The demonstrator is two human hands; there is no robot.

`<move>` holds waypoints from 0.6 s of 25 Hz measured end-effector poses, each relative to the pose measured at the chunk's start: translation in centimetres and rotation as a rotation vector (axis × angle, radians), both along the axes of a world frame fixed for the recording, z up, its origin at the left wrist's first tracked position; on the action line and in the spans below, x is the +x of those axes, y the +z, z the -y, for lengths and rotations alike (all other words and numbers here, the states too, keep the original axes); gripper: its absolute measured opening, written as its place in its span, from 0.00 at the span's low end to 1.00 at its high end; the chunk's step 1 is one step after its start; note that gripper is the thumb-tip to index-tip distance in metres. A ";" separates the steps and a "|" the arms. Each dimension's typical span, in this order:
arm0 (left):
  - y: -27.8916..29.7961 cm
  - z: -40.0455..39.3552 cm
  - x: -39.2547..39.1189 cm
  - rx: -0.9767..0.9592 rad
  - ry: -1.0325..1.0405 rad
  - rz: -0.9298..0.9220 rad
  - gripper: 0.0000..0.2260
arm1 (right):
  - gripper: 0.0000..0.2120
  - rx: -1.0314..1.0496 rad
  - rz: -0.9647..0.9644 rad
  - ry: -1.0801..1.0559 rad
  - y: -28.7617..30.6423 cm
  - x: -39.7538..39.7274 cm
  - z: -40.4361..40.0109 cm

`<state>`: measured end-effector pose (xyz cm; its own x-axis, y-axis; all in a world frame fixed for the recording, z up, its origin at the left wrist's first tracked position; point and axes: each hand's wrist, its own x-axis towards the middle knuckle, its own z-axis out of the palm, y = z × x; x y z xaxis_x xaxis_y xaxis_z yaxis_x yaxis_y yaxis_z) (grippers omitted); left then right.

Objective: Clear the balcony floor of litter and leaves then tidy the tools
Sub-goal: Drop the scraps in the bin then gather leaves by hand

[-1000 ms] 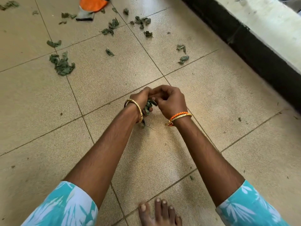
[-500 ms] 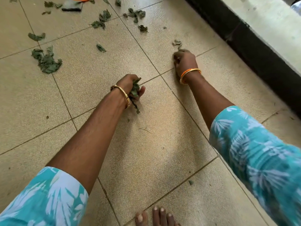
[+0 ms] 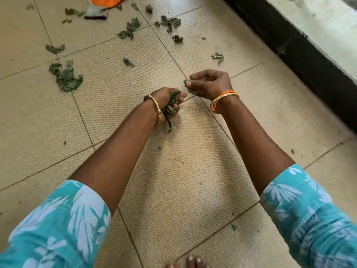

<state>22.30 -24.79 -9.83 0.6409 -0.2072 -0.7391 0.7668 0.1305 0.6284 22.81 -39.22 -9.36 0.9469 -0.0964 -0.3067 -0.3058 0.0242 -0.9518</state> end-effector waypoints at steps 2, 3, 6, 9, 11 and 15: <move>0.3 0.3 0.5 -0.018 -0.014 -0.002 0.16 | 0.11 -0.117 0.009 0.032 0.1 -0.1 -0.8; 0.3 0.3 1.0 -0.025 -0.006 0.005 0.17 | 0.12 -0.169 0.017 0.034 0.0 0.0 -1.1; 0.3 0.5 2.3 -0.004 -0.002 0.035 0.18 | 0.13 -0.223 0.032 0.085 -0.4 0.8 -1.0; 0.4 0.5 3.8 0.099 -0.025 0.086 0.14 | 0.06 -0.425 0.113 0.034 -0.3 3.4 1.1; 0.7 0.5 4.8 0.135 -0.018 0.120 0.12 | 0.13 -0.739 0.138 0.005 -1.0 6.3 3.3; 0.7 0.5 6.4 0.142 -0.015 0.141 0.12 | 0.19 -1.090 0.102 0.192 -3.7 9.0 4.5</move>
